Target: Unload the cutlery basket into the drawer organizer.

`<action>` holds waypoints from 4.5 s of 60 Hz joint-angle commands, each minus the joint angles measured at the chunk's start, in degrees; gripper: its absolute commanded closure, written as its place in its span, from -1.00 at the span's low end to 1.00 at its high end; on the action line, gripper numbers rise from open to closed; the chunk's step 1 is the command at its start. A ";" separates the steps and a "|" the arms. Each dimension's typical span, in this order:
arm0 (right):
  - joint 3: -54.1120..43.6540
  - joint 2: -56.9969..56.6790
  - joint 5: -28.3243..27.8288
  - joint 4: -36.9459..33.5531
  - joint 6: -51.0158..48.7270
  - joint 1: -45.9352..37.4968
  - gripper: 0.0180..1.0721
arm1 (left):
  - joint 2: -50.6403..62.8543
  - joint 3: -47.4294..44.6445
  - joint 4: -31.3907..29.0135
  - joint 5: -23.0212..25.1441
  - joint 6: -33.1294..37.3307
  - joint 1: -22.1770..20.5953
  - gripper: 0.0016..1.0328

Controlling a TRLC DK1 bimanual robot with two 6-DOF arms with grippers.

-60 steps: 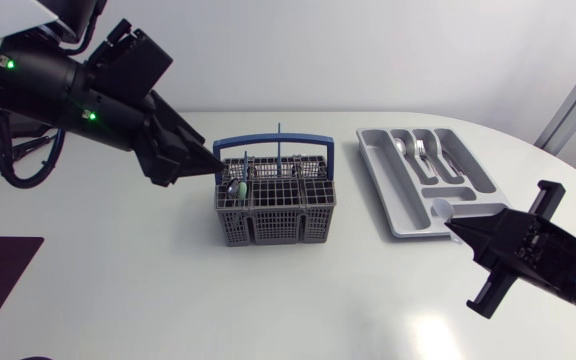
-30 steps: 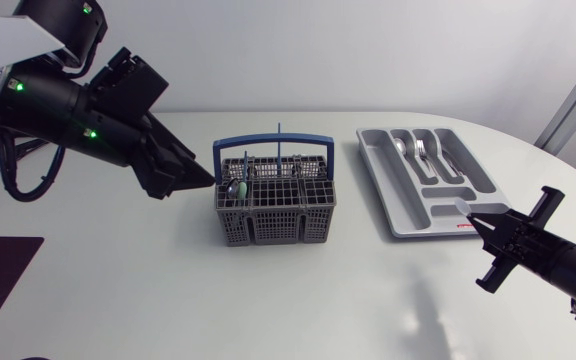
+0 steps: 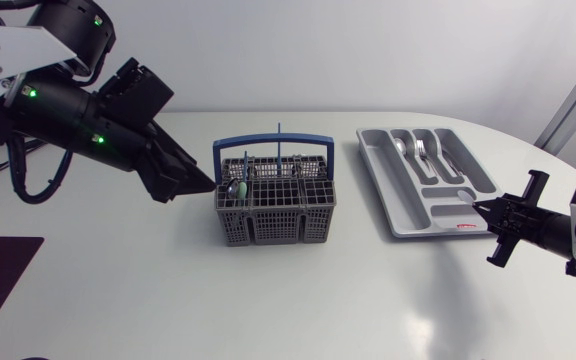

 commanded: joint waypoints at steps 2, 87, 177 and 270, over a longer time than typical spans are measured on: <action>2.92 3.79 1.38 0.58 -4.99 -0.10 0.89 | 1.73 -1.42 -0.44 -0.26 -0.40 0.29 -0.93; 4.15 -14.67 5.95 -14.01 8.46 2.62 -0.89 | 3.49 1.04 -0.35 0.27 1.01 -0.24 -0.93; -2.18 -38.22 6.39 -35.99 21.91 17.74 -0.89 | 44.36 51.32 -5.19 -2.98 -0.31 -4.55 -0.90; -5.17 -44.02 7.00 -38.53 22.17 19.76 -0.89 | 42.25 59.31 -13.19 -4.30 -1.36 -4.72 0.71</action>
